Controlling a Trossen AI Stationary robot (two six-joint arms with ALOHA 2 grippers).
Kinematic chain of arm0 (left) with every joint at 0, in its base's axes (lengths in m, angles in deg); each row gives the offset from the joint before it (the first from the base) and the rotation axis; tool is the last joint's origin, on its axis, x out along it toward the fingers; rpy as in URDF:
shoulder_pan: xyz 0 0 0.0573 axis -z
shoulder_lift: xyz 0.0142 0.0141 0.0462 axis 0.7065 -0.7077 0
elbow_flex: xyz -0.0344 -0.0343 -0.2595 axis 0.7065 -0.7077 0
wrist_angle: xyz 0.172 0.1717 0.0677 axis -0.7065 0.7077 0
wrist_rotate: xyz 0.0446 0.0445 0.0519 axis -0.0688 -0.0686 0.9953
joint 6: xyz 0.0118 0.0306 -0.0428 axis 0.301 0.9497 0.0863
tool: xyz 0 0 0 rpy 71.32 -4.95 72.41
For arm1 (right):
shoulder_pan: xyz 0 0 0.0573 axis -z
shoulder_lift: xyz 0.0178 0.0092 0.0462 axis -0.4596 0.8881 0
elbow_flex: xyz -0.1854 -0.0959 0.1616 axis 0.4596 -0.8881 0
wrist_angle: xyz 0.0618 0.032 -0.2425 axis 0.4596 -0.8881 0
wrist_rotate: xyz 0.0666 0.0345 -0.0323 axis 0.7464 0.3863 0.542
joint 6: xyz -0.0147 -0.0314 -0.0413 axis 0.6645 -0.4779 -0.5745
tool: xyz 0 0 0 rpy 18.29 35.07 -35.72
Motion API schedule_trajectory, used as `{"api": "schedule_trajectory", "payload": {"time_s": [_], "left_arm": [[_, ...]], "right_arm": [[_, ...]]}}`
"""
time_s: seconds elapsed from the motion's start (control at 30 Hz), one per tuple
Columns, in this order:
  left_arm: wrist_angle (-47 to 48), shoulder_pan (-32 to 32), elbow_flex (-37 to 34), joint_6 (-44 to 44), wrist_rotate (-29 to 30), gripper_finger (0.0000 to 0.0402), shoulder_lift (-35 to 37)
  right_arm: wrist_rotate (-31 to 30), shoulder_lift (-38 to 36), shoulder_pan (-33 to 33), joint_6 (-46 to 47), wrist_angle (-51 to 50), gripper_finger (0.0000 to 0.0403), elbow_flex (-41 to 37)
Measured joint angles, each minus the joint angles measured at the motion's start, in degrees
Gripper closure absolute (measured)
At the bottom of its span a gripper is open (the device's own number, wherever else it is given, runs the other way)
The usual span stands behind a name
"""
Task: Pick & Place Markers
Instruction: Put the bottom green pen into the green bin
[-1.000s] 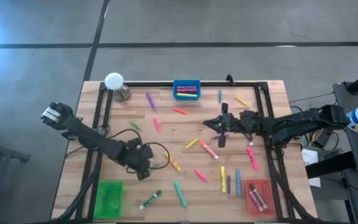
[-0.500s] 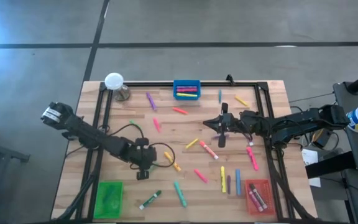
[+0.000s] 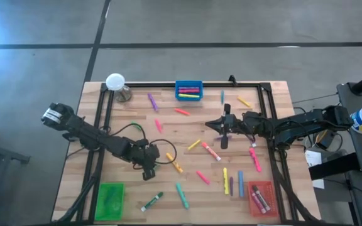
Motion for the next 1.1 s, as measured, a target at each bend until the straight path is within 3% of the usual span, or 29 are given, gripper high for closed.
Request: {"api": "schedule_trajectory", "payload": {"time_s": [0.87,1.1], "left_arm": [[3.83,-2.84,6.41,-2.61,-6.04,0.0274,-13.55],[4.41,-2.88,6.38,-0.46,-5.93,0.0322,-13.75]], "right_arm": [[0.0,0.0,0.02,-0.2,-0.24,0.0392,0.0],[0.0,0.0,0.02,-0.22,-0.29,0.0392,-0.04]]}}
